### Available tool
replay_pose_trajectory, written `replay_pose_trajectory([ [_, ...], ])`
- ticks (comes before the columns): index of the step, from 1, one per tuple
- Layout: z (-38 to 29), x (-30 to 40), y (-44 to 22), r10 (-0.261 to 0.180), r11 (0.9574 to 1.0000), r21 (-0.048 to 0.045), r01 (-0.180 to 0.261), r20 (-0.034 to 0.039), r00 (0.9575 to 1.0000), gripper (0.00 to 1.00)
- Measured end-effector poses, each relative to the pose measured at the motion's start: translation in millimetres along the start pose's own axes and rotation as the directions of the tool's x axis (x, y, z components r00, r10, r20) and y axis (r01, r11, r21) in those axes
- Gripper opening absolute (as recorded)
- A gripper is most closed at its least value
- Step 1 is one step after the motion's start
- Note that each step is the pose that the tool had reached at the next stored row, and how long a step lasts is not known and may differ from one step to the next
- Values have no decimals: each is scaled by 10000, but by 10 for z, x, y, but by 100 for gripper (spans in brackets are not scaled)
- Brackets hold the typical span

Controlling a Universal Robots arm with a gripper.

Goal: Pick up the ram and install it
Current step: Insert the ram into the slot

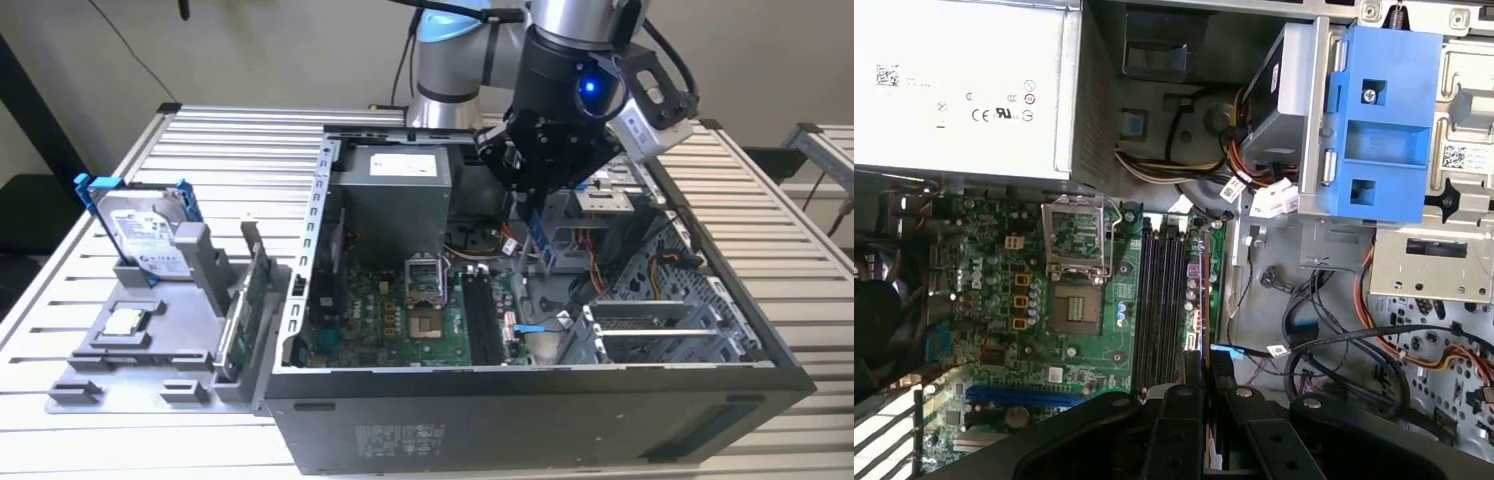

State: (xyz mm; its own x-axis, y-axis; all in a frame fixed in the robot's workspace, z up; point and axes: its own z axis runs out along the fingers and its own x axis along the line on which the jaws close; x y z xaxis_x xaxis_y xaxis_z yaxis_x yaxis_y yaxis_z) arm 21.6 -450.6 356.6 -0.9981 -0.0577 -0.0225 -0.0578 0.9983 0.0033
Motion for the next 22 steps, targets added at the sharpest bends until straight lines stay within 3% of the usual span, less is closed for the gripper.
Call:
replay_pose_trajectory([
  [8,20,0,0,1,10000,-1,-1,-3,10000,15],
  [16,131,2,-1,9,10000,-1,-9,-3,10000,15],
  [22,138,-11,-1,11,10000,14,-11,-4,10000,15],
])
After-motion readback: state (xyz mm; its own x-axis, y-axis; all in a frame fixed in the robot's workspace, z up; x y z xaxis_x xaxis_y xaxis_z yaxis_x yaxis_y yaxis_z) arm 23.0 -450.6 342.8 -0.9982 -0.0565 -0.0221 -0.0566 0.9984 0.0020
